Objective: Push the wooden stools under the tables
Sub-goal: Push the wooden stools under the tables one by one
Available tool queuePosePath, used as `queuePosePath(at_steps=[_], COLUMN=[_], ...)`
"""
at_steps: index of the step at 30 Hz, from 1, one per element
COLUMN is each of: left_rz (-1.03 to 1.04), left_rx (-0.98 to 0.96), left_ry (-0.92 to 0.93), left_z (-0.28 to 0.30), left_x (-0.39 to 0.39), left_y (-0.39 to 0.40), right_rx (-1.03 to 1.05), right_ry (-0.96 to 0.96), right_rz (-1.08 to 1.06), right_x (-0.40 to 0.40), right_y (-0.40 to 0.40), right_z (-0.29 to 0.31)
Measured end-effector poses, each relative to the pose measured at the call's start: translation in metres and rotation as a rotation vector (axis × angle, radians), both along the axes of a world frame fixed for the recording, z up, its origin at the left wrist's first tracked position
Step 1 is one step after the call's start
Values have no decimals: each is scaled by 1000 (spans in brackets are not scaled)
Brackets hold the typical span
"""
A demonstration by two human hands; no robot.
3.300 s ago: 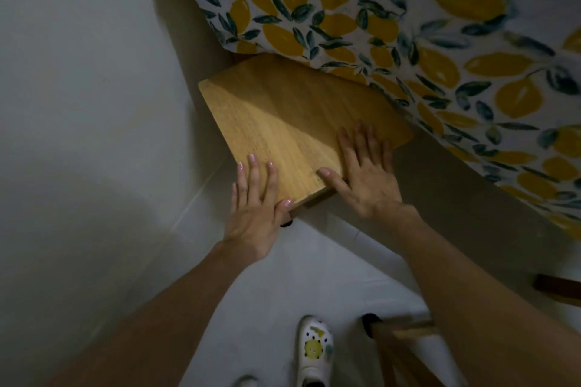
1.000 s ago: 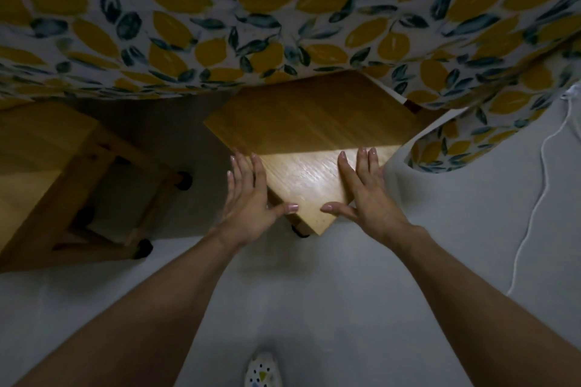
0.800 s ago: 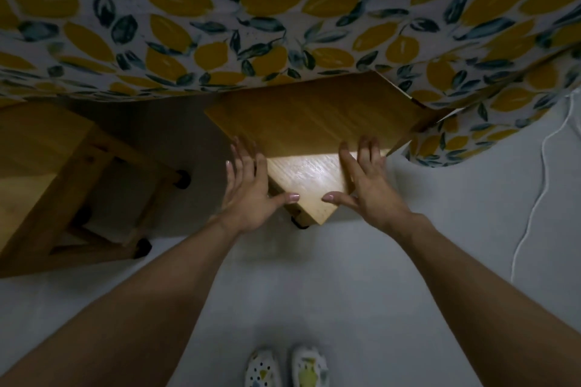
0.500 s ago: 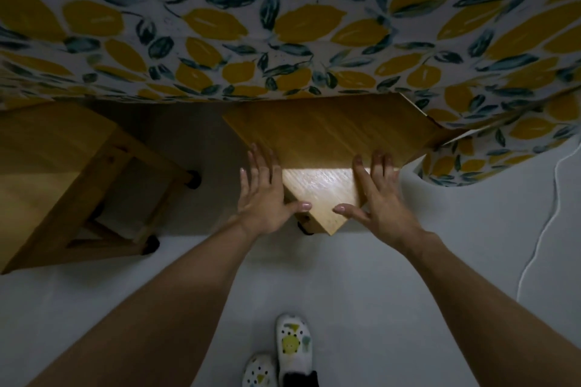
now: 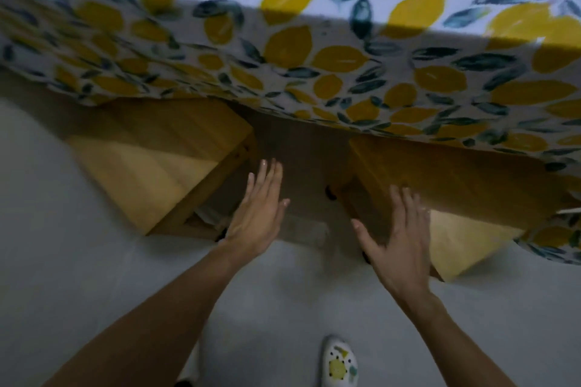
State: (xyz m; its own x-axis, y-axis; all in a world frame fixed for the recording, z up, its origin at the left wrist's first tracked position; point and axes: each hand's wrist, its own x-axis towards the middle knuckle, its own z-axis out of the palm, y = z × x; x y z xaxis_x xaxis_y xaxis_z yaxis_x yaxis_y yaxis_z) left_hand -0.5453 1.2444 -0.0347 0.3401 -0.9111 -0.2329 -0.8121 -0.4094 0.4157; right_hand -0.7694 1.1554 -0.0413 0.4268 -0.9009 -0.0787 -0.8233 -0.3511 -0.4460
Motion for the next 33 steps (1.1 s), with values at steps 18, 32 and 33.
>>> queuePosePath(at_steps=[18,32,33], left_rz=[-344,-239,-217], left_rx=[322,195,192], left_ry=[-375,-293,-286], left_z=[-32,-58,-58], left_x=[385,364,357], left_y=[168,185,189], right_rx=[-53,-209,-213], right_ry=[93,221,213], right_rz=[267,430,452], right_x=[376,355,349], right_y=[214,209,208], right_z=[-52,-66,-66])
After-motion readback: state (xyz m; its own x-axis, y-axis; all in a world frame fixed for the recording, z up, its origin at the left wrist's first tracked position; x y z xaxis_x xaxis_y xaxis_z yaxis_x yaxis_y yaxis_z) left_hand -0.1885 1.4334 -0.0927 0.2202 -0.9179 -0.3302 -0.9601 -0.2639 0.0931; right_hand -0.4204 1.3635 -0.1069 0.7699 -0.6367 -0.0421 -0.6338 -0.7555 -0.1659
